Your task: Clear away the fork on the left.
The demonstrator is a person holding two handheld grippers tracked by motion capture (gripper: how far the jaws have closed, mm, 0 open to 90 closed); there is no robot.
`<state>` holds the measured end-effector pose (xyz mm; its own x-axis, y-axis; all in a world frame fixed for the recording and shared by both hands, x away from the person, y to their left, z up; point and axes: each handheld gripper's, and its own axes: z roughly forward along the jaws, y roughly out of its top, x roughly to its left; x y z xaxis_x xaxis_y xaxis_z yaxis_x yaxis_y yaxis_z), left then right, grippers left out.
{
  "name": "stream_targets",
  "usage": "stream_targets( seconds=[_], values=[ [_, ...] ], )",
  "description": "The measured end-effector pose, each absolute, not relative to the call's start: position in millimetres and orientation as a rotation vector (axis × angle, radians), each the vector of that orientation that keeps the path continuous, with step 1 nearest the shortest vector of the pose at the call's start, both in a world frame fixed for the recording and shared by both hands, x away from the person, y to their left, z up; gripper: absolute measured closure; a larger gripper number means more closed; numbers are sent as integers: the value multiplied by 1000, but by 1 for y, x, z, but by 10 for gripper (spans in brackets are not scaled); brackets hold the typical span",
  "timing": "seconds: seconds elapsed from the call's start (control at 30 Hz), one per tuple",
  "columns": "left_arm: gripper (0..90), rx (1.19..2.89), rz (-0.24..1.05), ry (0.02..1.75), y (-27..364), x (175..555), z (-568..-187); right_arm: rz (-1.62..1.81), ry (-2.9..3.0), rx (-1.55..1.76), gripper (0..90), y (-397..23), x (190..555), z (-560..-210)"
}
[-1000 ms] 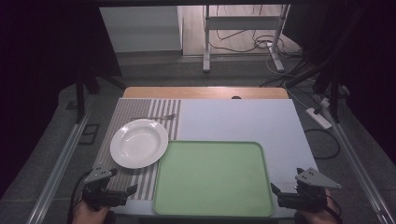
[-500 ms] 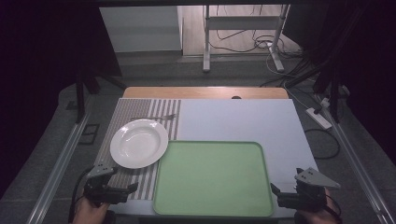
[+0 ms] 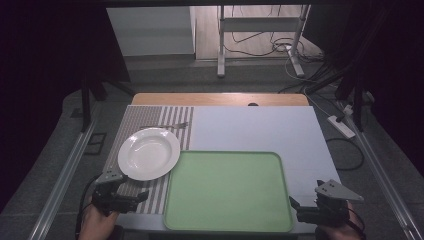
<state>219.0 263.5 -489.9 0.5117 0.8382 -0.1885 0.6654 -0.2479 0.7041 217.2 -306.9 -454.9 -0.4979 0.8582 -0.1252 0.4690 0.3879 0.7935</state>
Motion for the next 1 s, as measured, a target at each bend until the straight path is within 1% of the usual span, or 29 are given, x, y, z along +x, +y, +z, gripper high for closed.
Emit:
stream_targets(
  seconds=[0.2, 0.57, 0.83, 0.93, 1.0],
  values=[
    [0, 2023, 289, 1242, 263, 228, -491, 959, 2125, 1132, 0, -306, 217, -455],
    [0, 2050, 258, 1211, 259, 246, -494, 956, 2128, 1136, 0, -306, 218, -455],
    [0, 2057, 280, 1207, 259, 259, -495, 955, 2128, 1136, 0, -306, 218, -455],
    [0, 2034, 236, 1214, 258, 265, -494, 954, 2130, 1134, 0, -305, 218, -455],
    [0, 2046, 236, 1210, 257, 269, -494, 953, 2130, 1135, 0, -305, 218, -455]
  ],
)
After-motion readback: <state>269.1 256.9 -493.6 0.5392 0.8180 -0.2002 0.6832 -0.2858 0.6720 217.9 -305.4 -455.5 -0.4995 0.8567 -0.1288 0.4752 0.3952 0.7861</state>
